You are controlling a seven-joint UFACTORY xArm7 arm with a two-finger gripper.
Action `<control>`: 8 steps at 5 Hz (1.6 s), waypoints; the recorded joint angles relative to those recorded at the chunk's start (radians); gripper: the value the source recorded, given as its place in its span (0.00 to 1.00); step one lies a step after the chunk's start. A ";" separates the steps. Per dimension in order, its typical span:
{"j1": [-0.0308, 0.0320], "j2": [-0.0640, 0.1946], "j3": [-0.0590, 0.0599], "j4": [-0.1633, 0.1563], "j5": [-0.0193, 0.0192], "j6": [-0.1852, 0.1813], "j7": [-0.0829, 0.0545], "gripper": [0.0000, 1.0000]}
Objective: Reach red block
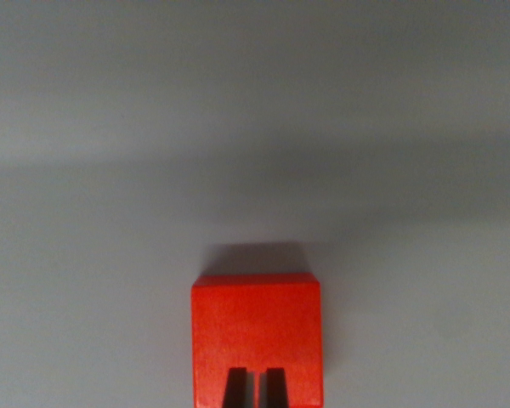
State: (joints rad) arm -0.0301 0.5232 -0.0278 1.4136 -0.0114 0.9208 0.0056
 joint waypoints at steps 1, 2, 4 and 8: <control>-0.0007 0.020 -0.001 -0.008 0.0006 -0.027 -0.001 0.00; -0.0007 0.020 -0.001 -0.008 0.0006 -0.027 -0.001 0.00; -0.0013 0.035 -0.001 -0.014 0.0010 -0.048 -0.002 0.00; -0.0020 0.052 -0.001 -0.020 0.0015 -0.071 -0.003 0.00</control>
State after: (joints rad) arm -0.0321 0.5752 -0.0291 1.3931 -0.0099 0.8496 0.0026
